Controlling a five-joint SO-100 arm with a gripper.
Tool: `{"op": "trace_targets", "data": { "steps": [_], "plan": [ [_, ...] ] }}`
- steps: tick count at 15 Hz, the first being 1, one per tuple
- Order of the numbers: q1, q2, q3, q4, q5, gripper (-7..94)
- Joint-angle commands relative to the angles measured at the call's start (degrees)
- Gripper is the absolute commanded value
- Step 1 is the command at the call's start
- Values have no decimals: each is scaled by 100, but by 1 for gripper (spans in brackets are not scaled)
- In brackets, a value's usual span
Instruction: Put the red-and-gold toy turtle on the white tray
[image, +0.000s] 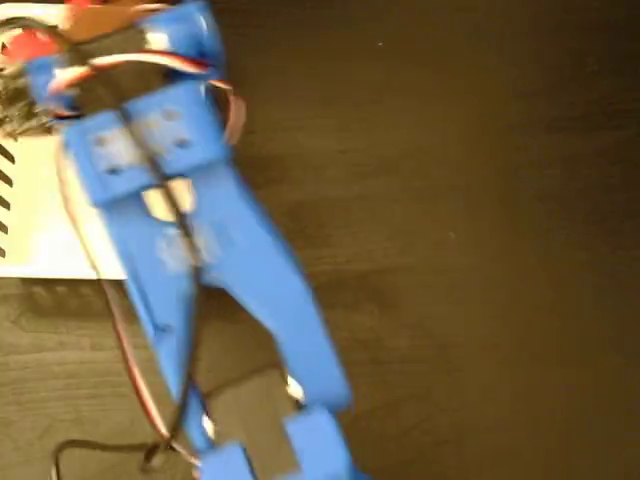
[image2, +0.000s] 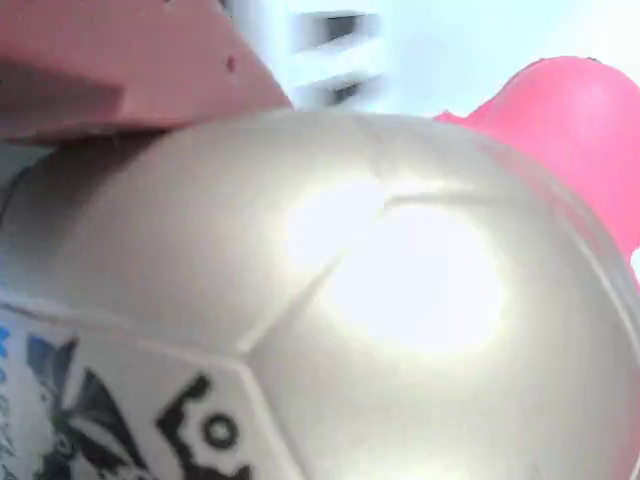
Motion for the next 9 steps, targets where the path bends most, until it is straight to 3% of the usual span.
{"op": "trace_targets", "data": {
  "steps": [1,9],
  "plan": [
    [-132,-149,-853,185,-220,0],
    [-387,-949,-1011,369,-105,0]
  ]
}}
